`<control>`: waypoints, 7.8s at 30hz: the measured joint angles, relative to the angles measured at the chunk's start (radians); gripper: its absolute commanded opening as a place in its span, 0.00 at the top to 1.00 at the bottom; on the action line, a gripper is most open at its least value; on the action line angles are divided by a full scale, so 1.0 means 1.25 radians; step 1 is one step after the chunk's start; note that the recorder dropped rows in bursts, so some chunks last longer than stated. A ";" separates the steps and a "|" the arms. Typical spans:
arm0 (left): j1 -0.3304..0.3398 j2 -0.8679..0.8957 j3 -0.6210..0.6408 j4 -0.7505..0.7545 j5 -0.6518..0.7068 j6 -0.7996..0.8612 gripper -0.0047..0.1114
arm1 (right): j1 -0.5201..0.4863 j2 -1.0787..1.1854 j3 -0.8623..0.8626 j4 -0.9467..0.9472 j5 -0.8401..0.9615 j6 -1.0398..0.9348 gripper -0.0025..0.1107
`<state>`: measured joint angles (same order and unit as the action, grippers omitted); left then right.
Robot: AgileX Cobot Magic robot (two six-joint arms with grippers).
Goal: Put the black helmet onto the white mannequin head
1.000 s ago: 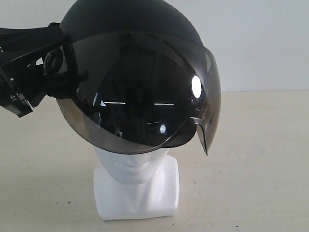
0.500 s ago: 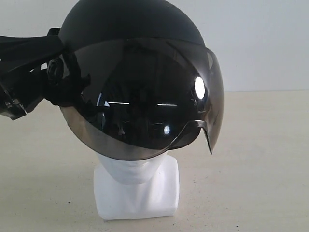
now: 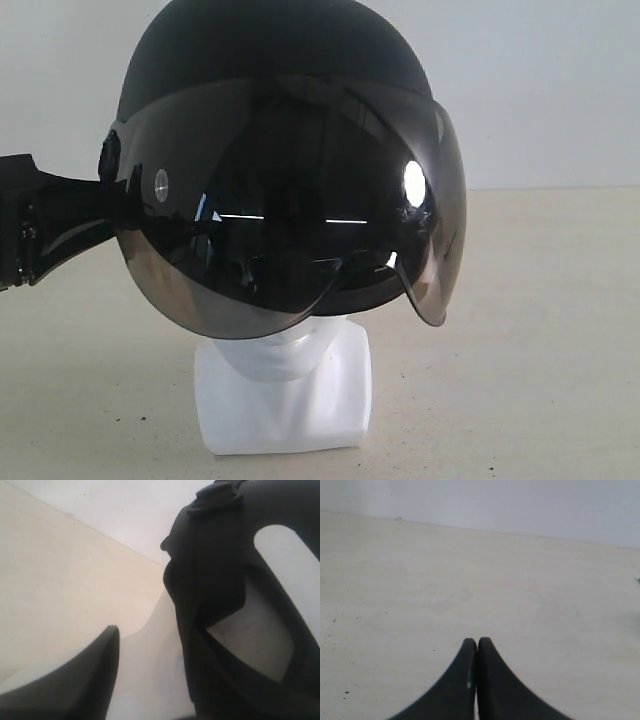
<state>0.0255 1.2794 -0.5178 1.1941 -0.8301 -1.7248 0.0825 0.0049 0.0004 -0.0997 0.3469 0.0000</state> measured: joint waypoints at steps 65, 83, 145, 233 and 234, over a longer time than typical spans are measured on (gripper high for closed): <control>0.269 -0.016 0.001 0.040 -0.302 -0.086 0.27 | 0.000 0.000 0.000 0.000 0.005 0.000 0.98; 0.295 -0.131 0.001 0.005 -0.304 -0.086 0.92 | 0.000 0.000 0.000 -0.026 0.005 -0.023 0.98; 0.144 -0.286 -0.007 0.126 -0.309 -0.098 0.92 | 0.000 0.569 -0.373 0.411 0.089 0.027 0.98; 0.090 0.017 -0.250 0.449 -0.140 -0.178 0.92 | 0.156 0.906 -0.858 1.058 0.457 -0.409 0.98; 0.092 0.013 -0.250 0.449 -0.140 -0.178 0.92 | 0.156 0.901 -0.858 1.062 0.458 -0.410 0.98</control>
<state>0.1408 1.2950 -0.8301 1.7557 -1.0048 -1.9476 0.2776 1.1313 -1.0720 1.2273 0.9200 -0.5131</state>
